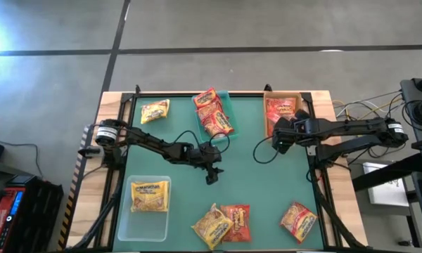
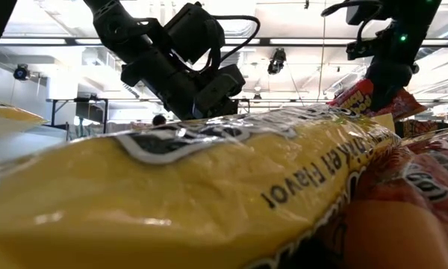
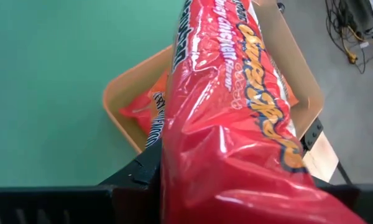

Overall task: Sort Maruchan noodles
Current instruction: Put the right orange noodle pack into the orange bin, then put the red noodle pack into the green bin

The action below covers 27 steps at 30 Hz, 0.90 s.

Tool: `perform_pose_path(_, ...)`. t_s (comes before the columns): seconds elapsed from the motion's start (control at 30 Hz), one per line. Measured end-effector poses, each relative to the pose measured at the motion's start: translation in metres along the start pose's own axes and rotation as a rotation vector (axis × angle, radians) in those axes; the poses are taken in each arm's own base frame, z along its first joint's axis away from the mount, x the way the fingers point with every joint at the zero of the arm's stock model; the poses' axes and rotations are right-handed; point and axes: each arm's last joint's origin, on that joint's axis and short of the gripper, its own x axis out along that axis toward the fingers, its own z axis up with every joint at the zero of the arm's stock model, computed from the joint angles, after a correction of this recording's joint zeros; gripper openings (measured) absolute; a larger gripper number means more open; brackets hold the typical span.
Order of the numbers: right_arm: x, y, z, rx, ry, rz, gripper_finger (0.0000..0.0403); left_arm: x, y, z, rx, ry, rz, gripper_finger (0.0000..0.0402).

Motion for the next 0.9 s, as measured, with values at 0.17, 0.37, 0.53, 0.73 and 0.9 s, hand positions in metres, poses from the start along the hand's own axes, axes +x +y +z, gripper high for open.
perform_pose_path(0.17,0.002,0.002,0.001,-0.014,0.009,-0.005,0.0163,0.000,0.000,0.000,0.004,-0.002,-0.001,0.0217)
perform_pose_path(0.37,0.008,0.005,0.004,-0.044,0.003,-0.094,0.0190,0.000,0.000,0.000,0.011,-0.002,-0.001,0.0217)
perform_pose_path(0.53,0.011,0.009,0.003,-0.072,0.053,-0.062,0.0196,0.000,0.000,0.000,0.011,-0.003,-0.001,0.0217)
perform_pose_path(0.73,0.012,0.002,-0.002,-0.056,0.085,-0.179,0.0196,0.000,0.000,0.000,0.011,-0.003,0.000,0.0217)
perform_pose_path(0.9,0.012,-0.003,-0.006,-0.029,0.130,-0.210,0.0196,0.000,0.000,0.000,0.011,-0.003,-0.001,0.0217)
